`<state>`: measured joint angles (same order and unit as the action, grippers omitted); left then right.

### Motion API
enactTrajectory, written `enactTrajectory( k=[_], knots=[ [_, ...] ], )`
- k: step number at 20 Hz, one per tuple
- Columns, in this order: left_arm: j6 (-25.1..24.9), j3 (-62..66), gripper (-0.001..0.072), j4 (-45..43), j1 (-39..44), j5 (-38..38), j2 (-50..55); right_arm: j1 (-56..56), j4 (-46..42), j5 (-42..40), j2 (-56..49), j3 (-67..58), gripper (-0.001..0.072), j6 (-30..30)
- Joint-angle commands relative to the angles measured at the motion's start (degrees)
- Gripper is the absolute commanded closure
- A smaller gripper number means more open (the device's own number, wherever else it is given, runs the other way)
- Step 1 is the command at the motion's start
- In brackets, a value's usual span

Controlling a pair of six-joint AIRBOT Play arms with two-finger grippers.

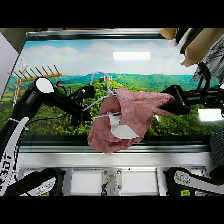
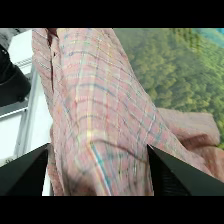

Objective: Fold the clothes and pants, and hang the long-sleeved shirts on hangers.

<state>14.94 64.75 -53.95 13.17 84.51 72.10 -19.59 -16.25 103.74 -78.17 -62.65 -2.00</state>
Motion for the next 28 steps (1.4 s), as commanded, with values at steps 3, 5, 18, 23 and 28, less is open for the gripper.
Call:
enactTrajectory(
  k=[3, 5, 18, 23, 28],
  knots=[
    [-0.11, 0.0, 0.0692, 0.0, -0.07, -0.07, 0.0, 3.91, 2.01, -0.44, -1.38, 0.02, 0.0052, -0.63],
    [-0.11, 0.0, 0.0692, 0.02, -0.04, -0.07, 0.0, 4.37, 1.99, -0.46, -1.38, 0.02, 0.0052, -0.61],
    [-0.11, 0.0, 0.0692, 0.0, -0.04, -0.09, 0.0, 6.47, 1.9, -1.92, -1.38, 0.02, 0.0052, -0.15],
    [-0.11, 0.0, 0.0692, -0.02, -0.07, -0.09, 0.0, 6.47, 1.99, -1.88, -1.38, 0.02, 0.0052, -0.17],
    [-0.11, 0.0, 0.0691, 0.0, -0.07, -0.09, 0.0, 6.47, 1.97, -1.9, -1.38, 0.02, 0.0052, -0.17]
  ],
)
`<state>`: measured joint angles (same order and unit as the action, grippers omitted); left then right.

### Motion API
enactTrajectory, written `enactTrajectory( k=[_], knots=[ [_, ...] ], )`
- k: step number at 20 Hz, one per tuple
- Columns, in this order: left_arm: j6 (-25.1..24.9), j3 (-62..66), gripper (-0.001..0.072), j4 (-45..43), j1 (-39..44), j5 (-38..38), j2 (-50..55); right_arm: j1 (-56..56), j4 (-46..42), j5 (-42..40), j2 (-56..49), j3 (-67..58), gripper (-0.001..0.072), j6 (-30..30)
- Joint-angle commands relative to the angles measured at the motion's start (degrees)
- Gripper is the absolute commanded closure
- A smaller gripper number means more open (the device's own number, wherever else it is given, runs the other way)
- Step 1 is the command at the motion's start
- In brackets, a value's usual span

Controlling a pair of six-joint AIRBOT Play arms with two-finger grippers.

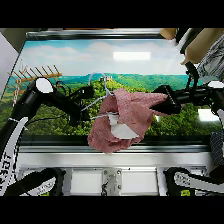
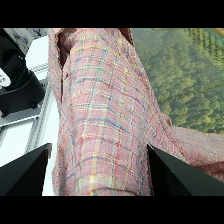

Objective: Fold the clothes and pants, and hang the long-sleeved shirts on hangers.

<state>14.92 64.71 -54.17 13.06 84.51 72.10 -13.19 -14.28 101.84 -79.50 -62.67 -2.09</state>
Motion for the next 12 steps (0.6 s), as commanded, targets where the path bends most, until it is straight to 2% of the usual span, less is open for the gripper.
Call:
enactTrajectory(
  k=[1, 8, 9, 10, 11, 12],
  knots=[
    [-0.09, 0.04, 0.0692, 0.22, 0.04, -0.09, 0.0, 0.07, 0.02, 0.04, -0.04, 0.04, 0.0053, -0.07],
    [-0.09, 0.04, 0.0692, 0.22, 0.04, -0.09, 0.0, 0.07, 0.02, -0.02, -0.04, 0.04, 0.0058, -0.09],
    [-0.09, 0.04, 0.0692, 0.22, 0.04, -0.09, 0.0, 0.07, 0.0, 0.0, -0.04, 0.04, 0.0106, -0.09],
    [-0.09, 0.04, 0.0692, 0.22, 0.04, -0.09, 0.0, 0.07, 0.0, 0.02, -0.04, 0.04, 0.0347, -0.09],
    [-0.09, 0.04, 0.0691, 0.22, 0.04, -0.09, 0.0, 0.07, 0.02, 0.02, -0.04, 0.04, 0.0662, -0.09],
    [-0.09, 0.04, 0.0692, 0.22, 0.07, -0.09, 0.0, 0.07, 0.04, -0.02, -0.04, 0.04, 0.0684, -0.13]
  ],
)
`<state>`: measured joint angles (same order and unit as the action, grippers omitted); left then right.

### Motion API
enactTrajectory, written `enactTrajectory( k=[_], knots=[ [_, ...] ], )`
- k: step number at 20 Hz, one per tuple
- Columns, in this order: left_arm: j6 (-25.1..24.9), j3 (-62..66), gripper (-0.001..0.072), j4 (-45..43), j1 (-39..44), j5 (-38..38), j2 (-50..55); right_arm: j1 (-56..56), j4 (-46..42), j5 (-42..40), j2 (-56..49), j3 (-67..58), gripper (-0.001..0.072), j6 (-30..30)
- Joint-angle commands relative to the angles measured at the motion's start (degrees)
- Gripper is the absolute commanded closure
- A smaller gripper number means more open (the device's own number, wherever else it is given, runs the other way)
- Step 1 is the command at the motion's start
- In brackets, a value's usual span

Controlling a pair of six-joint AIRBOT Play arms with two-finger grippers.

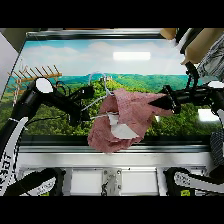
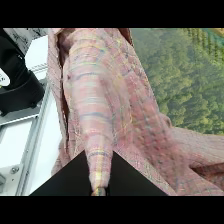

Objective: Fold the clothes and pants, and hang the long-sleeved shirts on hangers.

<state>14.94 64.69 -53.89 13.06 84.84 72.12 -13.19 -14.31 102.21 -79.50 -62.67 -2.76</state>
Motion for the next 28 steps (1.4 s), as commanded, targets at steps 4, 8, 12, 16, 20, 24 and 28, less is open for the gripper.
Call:
enactTrajectory(
  k=[4, 8, 12, 16, 20, 24, 28],
  knots=[
    [-0.11, 0.07, 0.0692, -0.07, 0.04, -0.42, -0.02, 0.07, 0.04, -0.37, -0.04, 0.04, 0.0683, 0.57],
    [-0.11, 0.07, 0.0692, -0.07, 0.04, -0.44, -0.02, 0.07, 0.02, -0.24, -0.04, 0.04, 0.0688, 0.59],
    [-0.11, 0.07, 0.0692, -0.09, 0.04, -0.42, -0.02, 0.07, 0.04, -0.44, -0.04, 0.04, 0.069, 0.59],
    [-0.04, 0.07, 0.0679, -0.63, 0.04, -0.39, -0.02, 0.07, 0.04, -0.44, -0.04, 0.04, 0.0691, 0.63],
    [3.87, 0.07, 0.0252, -0.61, 0.04, -1.79, -0.02, 0.07, 0.07, -0.42, -0.04, 0.04, 0.0693, 0.61],
    [7.85, 0.07, 0.0251, -0.61, 0.04, -1.92, -0.04, 0.04, 2.38, -1.31, -0.02, 0.04, 0.0694, 1.88],
    [12.76, 0.07, 0.0251, -0.59, 0.04, -2.43, -1.25, 0.07, 3.65, -6.38, -0.02, 0.04, 0.0696, 4.76]
  ],
)
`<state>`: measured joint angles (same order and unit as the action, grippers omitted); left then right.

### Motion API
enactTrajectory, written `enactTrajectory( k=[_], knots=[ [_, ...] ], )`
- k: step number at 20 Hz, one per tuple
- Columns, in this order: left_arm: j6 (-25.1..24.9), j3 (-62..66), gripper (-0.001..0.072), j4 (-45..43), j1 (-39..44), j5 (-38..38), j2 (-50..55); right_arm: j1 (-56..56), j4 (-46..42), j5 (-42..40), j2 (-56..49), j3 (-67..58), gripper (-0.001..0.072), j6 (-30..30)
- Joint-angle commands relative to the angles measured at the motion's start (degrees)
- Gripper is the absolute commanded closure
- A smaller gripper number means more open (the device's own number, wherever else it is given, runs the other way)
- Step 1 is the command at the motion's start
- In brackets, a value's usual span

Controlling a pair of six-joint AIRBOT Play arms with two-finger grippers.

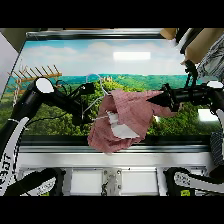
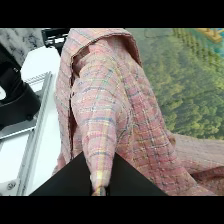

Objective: Fold the clothes and pants, and hang the long-sleeved shirts on hangers.

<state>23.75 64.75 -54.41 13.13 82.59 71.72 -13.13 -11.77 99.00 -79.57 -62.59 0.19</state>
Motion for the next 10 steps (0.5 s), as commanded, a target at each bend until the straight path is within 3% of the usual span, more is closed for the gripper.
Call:
enactTrajectory(
  k=[1, 6, 10],
  knots=[
    [4.74, 0.0, 0.025, -0.07, -0.15, -0.76, -1.73, 0.0, 1.11, -3.19, 0.04, -0.04, 0.0696, 1.81],
    [10.51, 0.0, 0.025, 0.04, -4.02, -0.09, -4.66, 0.0, 1.11, -3.21, 0.04, -0.04, 0.0696, 2.89],
    [10.86, 0.0, 0.025, 0.17, -4.72, 2.05, -4.66, 0.0, 1.16, -3.28, 0.04, -0.04, 0.0695, 3.08]
  ],
)
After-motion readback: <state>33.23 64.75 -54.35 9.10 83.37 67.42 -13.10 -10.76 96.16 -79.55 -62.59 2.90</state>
